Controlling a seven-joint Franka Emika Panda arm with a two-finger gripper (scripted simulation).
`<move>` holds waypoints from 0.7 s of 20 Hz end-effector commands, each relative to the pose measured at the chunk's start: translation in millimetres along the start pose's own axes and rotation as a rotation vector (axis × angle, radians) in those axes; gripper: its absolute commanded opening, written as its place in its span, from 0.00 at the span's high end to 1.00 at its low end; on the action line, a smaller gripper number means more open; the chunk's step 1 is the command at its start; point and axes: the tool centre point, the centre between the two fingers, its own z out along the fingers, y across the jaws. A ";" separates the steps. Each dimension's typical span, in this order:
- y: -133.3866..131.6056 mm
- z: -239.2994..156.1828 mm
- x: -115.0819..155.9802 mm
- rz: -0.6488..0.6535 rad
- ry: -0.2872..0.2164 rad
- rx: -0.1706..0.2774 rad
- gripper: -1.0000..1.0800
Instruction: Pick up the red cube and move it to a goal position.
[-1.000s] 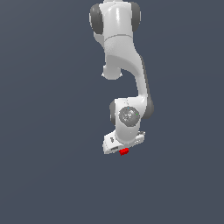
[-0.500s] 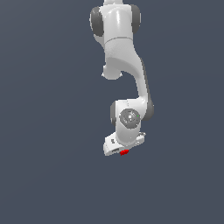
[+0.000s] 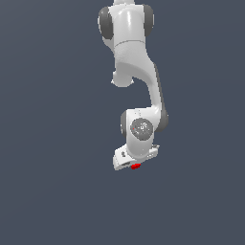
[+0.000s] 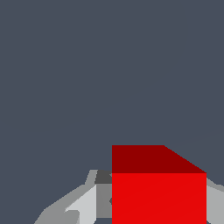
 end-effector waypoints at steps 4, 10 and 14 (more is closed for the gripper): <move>2.3 -9.3 -5.6 0.000 0.001 0.000 1.00; 7.3 -31.3 -20.8 0.000 0.001 -0.001 1.00; 12.7 -54.2 -36.4 0.000 0.001 -0.001 1.00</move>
